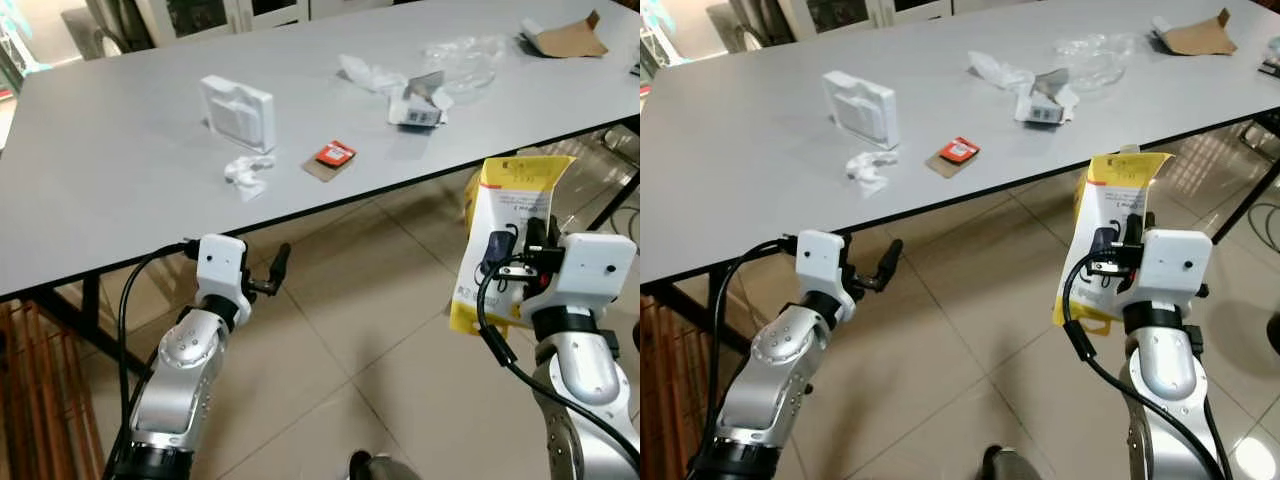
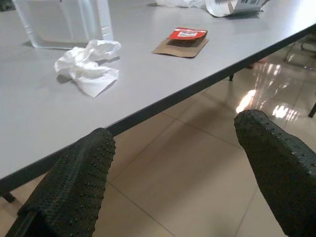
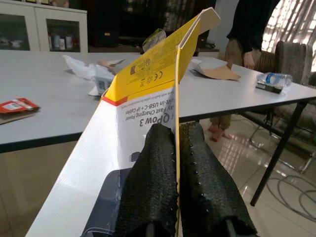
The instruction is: Picking trash to rubbish bin
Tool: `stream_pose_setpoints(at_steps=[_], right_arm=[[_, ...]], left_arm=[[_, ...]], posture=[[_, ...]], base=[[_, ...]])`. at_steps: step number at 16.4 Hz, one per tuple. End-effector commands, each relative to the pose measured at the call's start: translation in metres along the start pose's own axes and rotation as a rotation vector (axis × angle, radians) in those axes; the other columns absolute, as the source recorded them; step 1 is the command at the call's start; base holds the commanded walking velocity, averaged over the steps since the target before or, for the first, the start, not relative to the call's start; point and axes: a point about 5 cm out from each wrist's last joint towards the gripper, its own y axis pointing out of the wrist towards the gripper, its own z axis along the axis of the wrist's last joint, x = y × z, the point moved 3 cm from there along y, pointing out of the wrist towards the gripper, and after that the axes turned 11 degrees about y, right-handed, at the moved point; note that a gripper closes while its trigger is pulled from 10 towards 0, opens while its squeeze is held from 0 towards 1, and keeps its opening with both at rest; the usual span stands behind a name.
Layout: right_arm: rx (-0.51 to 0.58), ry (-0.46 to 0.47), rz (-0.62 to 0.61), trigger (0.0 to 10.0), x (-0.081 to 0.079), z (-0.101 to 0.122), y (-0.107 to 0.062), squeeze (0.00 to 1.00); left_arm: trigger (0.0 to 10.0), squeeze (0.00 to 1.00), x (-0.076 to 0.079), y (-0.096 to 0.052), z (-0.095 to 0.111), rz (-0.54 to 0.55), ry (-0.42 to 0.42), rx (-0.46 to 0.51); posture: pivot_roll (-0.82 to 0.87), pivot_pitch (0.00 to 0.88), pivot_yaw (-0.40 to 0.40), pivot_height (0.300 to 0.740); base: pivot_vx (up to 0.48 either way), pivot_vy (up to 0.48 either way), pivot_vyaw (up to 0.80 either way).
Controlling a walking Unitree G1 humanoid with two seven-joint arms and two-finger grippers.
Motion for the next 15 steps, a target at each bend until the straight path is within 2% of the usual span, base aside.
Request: stream_pose_setpoints(at_steps=[1, 5, 15], right_arm=[[-0.001, -0.016, -0.007, 0.0, 0.0033, 0.0007, -0.0003, 0.00], [-0.001, -0.017, -0.006, 0.0, 0.0033, 0.0006, -0.0001, 0.00], [-0.004, -0.019, -0.002, 0.0, 0.0026, -0.0008, 0.0004, 0.00]], left_arm=[[10.0, 0.00, 0.0028, 0.0014, -0.0008, -0.005, -0.008, -0.004], [10.0, 0.00, 0.0029, 0.0012, -0.0008, -0.005, -0.011, -0.003], [10.0, 0.00, 0.0028, 0.0014, -0.0004, -0.003, -0.011, 0.000]], posture=[[-0.08, 0.113, 0.048, 0.740], [-0.08, 0.113, 0.047, 0.740], [-0.08, 0.110, 0.046, 0.740]], base=[[0.000, -0.480, -0.80], [0.000, -0.390, -0.80], [0.000, 0.000, -0.80]])
